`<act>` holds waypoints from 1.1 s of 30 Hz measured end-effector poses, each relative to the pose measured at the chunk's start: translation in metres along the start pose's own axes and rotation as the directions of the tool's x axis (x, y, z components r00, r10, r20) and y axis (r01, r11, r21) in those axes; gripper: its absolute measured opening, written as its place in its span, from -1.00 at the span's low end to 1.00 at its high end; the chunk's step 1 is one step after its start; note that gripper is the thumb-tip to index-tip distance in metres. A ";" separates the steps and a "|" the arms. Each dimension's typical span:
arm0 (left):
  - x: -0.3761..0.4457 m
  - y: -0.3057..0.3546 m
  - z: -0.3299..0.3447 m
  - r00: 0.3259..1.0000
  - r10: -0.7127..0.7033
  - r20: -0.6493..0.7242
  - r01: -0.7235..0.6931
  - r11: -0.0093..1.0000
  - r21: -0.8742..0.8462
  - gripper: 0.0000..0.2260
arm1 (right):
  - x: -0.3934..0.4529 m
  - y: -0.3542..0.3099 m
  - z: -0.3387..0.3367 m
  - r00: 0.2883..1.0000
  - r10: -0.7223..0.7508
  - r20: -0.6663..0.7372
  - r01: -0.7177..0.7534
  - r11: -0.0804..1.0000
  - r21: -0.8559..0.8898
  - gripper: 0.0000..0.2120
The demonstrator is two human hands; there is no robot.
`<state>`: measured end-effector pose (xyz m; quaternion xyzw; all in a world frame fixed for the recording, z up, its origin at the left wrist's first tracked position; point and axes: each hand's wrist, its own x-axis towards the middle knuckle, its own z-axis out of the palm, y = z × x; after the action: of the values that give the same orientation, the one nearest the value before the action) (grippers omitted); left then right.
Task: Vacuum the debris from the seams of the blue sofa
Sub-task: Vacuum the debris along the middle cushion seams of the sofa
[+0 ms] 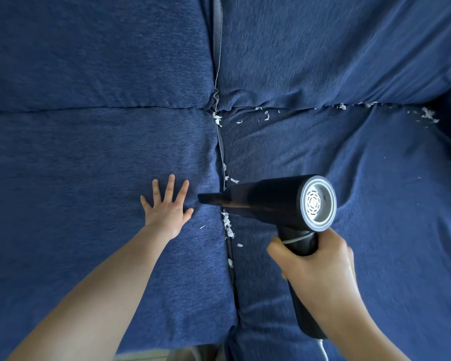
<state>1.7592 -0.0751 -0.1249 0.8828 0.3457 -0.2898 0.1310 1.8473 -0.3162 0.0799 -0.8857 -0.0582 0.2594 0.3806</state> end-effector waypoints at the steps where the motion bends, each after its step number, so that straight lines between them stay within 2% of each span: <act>1: -0.002 0.002 0.001 1.000 -0.005 0.006 0.005 1.000 0.004 -0.36 | -0.006 0.003 -0.002 1.000 0.003 0.006 -0.003 1.000 -0.002 -0.80; 14: -0.026 0.016 0.015 0.999 -0.019 0.030 0.019 1.000 -0.011 -0.44 | -0.035 0.038 -0.019 1.000 0.027 0.004 -0.027 0.998 -0.049 -0.78; 22: -0.032 0.023 0.023 1.000 -0.009 0.012 0.009 1.000 0.025 -0.40 | -0.039 0.050 -0.027 0.999 0.045 -0.014 -0.046 0.995 -0.086 -0.76; 30: -0.035 0.036 0.025 0.999 -0.035 0.020 0.034 0.998 0.046 -0.14 | -0.044 0.061 -0.039 0.996 0.094 0.008 -0.091 0.982 -0.164 -0.66; 33: -0.036 0.042 0.025 0.998 -0.049 0.026 0.048 0.998 0.038 -0.09 | -0.044 0.063 -0.040 0.995 0.097 0.033 -0.090 0.981 -0.170 -0.71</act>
<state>1.7562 -0.1351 -0.1218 0.8725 0.3599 -0.3111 0.1118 1.8234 -0.3993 0.0765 -0.9108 -0.0463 0.2894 0.2907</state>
